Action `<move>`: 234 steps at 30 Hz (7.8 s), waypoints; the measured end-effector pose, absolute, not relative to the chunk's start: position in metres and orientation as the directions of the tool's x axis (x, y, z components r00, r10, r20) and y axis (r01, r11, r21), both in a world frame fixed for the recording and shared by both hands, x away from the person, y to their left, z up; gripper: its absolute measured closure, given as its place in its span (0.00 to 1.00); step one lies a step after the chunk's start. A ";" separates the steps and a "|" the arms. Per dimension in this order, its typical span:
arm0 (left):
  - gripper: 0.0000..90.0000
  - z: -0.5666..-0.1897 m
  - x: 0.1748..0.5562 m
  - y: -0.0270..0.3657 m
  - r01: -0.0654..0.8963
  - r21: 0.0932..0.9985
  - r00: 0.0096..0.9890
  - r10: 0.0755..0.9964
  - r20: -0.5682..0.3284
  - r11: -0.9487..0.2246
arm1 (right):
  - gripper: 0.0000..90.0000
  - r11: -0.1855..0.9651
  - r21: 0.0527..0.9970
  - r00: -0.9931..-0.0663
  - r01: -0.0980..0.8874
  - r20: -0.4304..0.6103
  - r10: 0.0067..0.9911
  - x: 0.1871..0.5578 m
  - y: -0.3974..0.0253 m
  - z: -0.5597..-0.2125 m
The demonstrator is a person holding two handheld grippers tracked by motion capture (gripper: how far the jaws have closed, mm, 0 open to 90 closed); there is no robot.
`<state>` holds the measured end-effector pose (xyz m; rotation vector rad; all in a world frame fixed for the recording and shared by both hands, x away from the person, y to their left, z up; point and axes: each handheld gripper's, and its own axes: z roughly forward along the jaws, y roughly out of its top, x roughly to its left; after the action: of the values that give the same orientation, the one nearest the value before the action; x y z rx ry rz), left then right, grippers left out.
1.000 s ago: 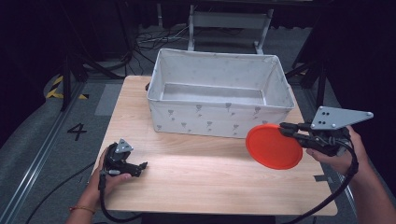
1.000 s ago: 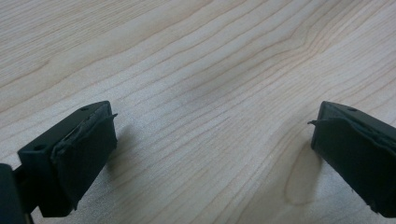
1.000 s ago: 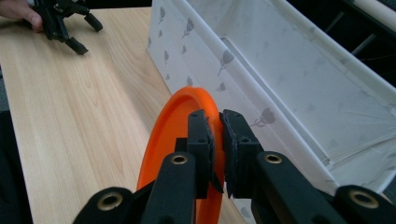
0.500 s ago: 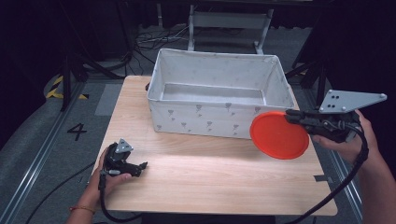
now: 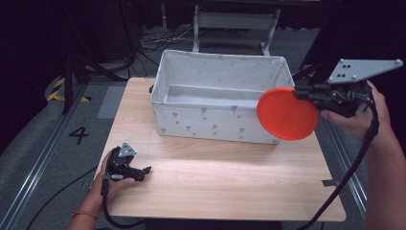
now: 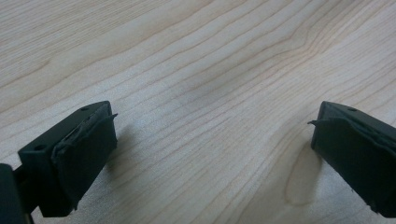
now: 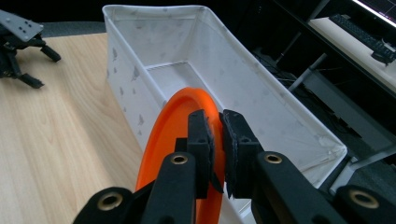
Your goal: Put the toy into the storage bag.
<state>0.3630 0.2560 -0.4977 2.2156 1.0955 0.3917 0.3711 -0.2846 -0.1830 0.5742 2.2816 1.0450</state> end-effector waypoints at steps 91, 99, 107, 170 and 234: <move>0.01 -0.498 0.361 0.257 0.615 0.652 0.598 0.802 -0.020 -0.443 | 0.83 0.853 0.402 -0.889 0.332 -0.168 0.425 0.550 -0.261 -0.322; 0.01 -0.498 0.361 0.257 0.613 0.654 0.596 0.803 -0.014 -0.444 | 0.68 0.732 0.582 -0.807 0.354 -0.205 0.553 0.539 -0.262 -0.305; 0.01 -0.498 0.360 0.257 0.619 0.652 0.590 0.807 -0.017 -0.438 | 0.52 0.588 0.708 -0.717 0.390 -0.167 0.677 0.524 -0.270 -0.294; 0.03 -0.497 0.357 0.256 0.623 0.655 0.579 0.815 -0.018 -0.428 | 0.20 0.566 0.751 -0.574 0.339 -0.312 0.757 0.357 -0.325 -0.358; 0.00 -0.498 0.351 0.257 0.650 0.653 0.527 0.849 -0.018 -0.390 | 0.18 0.340 0.727 -0.513 0.597 0.020 0.858 0.321 -0.393 -0.503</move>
<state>0.3512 0.2566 -0.4978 2.1617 1.2117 0.4277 0.3208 -0.3932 -0.5028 1.2849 2.2432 0.9818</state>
